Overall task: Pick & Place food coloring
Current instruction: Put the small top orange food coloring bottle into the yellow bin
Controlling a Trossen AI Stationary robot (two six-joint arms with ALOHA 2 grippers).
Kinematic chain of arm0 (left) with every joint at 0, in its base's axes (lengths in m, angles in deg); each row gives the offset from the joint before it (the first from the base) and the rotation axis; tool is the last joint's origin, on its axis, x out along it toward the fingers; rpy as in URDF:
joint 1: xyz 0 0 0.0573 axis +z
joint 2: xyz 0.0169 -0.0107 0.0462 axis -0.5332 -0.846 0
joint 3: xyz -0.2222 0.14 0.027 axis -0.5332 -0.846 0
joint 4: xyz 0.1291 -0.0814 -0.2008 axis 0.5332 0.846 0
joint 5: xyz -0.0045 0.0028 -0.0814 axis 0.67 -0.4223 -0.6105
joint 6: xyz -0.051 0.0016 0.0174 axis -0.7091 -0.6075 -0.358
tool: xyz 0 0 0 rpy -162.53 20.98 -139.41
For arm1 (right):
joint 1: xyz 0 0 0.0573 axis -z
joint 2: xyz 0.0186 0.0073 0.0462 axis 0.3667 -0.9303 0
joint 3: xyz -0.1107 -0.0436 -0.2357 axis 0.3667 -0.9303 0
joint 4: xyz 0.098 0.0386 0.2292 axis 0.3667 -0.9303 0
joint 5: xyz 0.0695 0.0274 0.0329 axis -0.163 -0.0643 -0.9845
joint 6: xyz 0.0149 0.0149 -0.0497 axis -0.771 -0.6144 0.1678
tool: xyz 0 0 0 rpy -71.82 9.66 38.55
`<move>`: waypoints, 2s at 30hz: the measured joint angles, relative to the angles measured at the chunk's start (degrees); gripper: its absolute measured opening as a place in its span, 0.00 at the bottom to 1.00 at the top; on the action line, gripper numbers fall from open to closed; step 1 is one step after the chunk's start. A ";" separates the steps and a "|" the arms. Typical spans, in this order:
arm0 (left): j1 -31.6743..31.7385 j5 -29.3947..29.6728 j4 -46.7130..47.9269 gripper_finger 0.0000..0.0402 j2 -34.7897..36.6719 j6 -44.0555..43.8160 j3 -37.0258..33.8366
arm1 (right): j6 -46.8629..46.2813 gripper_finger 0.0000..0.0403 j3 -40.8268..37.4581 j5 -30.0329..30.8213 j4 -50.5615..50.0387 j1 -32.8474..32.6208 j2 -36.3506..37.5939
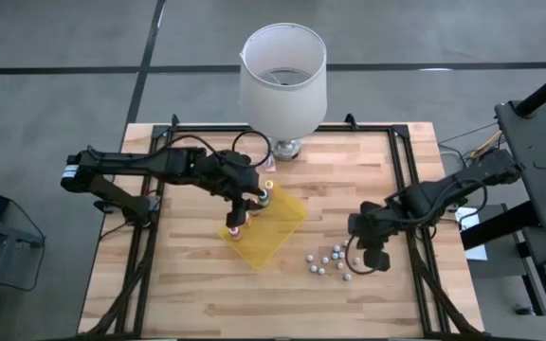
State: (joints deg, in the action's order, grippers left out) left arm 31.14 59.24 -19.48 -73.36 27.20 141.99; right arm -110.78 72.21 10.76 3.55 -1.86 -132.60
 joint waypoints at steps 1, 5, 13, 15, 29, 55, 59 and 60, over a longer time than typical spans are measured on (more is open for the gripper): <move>0.01 0.13 -0.21 0.37 0.00 -0.02 -0.07 | -0.02 0.09 -0.57 -0.01 0.02 0.01 0.00; 0.02 0.20 -1.39 0.37 0.03 -0.36 -0.07 | -0.03 0.18 -2.91 -0.01 0.00 0.02 0.00; 0.11 1.19 -1.85 0.37 0.07 -0.48 -0.05 | 2.07 0.36 -6.30 3.11 0.04 0.13 0.00; 0.11 1.21 -1.93 0.37 0.08 -0.46 -0.05 | 2.90 0.39 -6.92 5.13 0.18 0.13 0.00; 0.60 5.23 -7.72 0.37 8.47 -1.95 -11.05 | 8.29 0.50 -7.39 3.66 1.81 3.11 -3.21; 0.90 13.01 -9.68 0.37 21.44 -5.64 -19.27 | 22.54 0.50 -8.02 2.54 10.14 6.29 -16.43; 0.98 13.01 -9.68 0.37 21.44 -5.64 -19.36 | 22.53 0.50 -10.04 3.02 11.16 6.29 -16.60; 0.98 13.01 -9.68 0.37 21.44 -5.64 -19.43 | 22.33 0.50 -10.77 3.00 11.94 6.29 -16.37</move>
State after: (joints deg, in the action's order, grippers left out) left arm 32.12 72.25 -29.16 -51.92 21.56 122.56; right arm -88.45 61.44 13.77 15.49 4.43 -148.97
